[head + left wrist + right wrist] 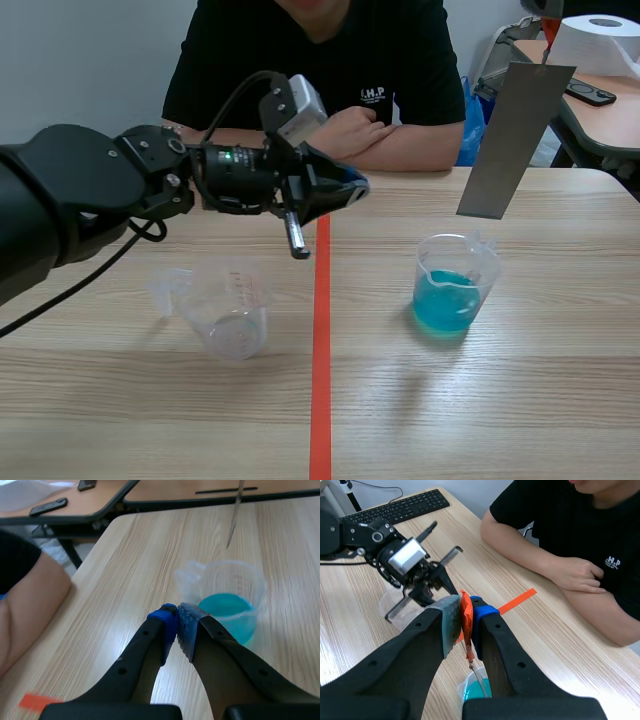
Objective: Do the redox reaction experiment.
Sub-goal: 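Raise the plate and point at it, then lower the plate into the blue solution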
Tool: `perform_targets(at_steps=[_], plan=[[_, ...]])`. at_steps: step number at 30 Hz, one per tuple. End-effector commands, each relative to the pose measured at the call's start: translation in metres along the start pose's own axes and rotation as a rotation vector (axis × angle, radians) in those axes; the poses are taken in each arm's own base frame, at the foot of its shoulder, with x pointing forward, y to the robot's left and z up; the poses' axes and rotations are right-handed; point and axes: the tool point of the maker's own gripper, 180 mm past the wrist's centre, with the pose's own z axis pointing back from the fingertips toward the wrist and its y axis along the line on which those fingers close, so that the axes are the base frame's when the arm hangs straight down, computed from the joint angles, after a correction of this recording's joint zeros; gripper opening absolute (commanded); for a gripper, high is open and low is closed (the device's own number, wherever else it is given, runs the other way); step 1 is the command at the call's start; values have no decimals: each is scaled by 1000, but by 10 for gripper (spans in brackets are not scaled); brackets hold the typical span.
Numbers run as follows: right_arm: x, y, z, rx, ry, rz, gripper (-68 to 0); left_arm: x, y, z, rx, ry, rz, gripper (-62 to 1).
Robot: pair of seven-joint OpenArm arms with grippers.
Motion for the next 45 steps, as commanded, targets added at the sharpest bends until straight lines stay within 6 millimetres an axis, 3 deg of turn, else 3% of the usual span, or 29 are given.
perform_targets(at_steps=[1, 4, 10, 17, 23, 28, 33, 39, 45], plan=[[14, 1, 4, 7, -36, 24, -661, 4, 14, 19, 33, -24, -13, -579], [14, 1, 4, 7, -37, 24, -661, -12, 25, 55, 75, 5, -9, -579], [14, 1, 4, 7, -39, 24, -661, -46, 30, 148, 171, 64, 28, -579], [14, 1, 4, 7, -39, 24, -661, -75, -3, 260, 269, 117, 108, -579], [14, 1, 4, 7, -38, 24, -661, -89, -43, 329, 358, 154, 198, -579], [13, 0, 4, 4, -35, 25, -661, -105, -84, 361, 423, 197, 289, -580], [7, -3, 2, -12, -21, 21, -661, -113, -132, 380, 470, 208, 347, -579], [-3, -10, -1, -31, -18, -11, -661, -105, -183, 387, 506, 205, 345, -579], [-16, -15, -5, -44, -6, -40, -661, -89, -220, 382, 555, 188, 323, -579]])
